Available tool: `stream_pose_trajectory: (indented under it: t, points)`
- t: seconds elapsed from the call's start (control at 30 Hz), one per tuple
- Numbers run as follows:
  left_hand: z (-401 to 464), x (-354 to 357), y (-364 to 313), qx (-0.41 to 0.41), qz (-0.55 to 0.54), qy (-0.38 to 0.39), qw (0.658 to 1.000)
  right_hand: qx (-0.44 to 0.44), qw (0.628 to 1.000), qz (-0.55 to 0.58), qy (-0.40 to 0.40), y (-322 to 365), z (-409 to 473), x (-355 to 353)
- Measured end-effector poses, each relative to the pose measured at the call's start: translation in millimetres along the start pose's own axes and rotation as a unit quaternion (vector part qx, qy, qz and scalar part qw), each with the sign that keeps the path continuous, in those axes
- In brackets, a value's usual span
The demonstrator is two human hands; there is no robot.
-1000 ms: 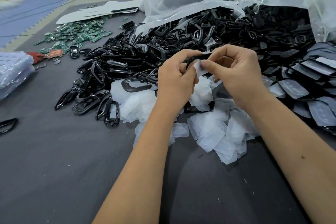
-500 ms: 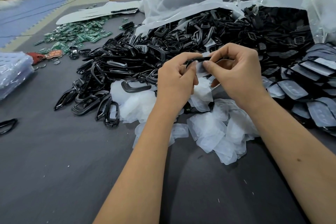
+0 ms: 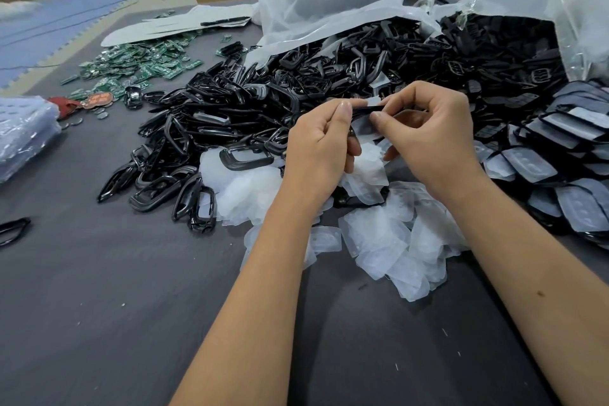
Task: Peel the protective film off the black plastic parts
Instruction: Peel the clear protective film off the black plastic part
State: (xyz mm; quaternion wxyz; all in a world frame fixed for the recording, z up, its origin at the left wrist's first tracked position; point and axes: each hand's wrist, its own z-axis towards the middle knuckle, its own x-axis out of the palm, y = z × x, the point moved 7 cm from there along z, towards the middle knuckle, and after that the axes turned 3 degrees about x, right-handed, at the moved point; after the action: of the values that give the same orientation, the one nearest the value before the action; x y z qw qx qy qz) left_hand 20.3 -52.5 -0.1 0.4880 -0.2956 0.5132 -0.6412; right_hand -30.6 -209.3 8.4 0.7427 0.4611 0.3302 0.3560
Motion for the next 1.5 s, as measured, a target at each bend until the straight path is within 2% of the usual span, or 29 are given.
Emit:
stream_pose_trajectory:
  t: [0.37, 0.77, 1.27, 1.5]
  points:
    - [-2.9, 2.3, -0.9, -0.038, -0.071, 0.014, 0.997, 0.062, 0.996, 0.056, -0.028, 0.9, -1.5, -3.1]
    - [-4.2, 7.7, -2.0, -0.041, -0.101, 0.045, 0.993, 0.108, 0.986, 0.115, -0.051, -3.7, -1.6, -6.4]
    - [-1.6, 8.1, 3.1, -0.044, -0.111, 0.045, 0.992, 0.027, 0.999, 0.034, -0.009, 2.2, -1.0, -2.6]
    - [-1.4, 8.2, 3.8, -0.045, -0.107, 0.049, 0.992, 0.008, 0.999, 0.036, -0.006, 2.6, -1.2, -1.2]
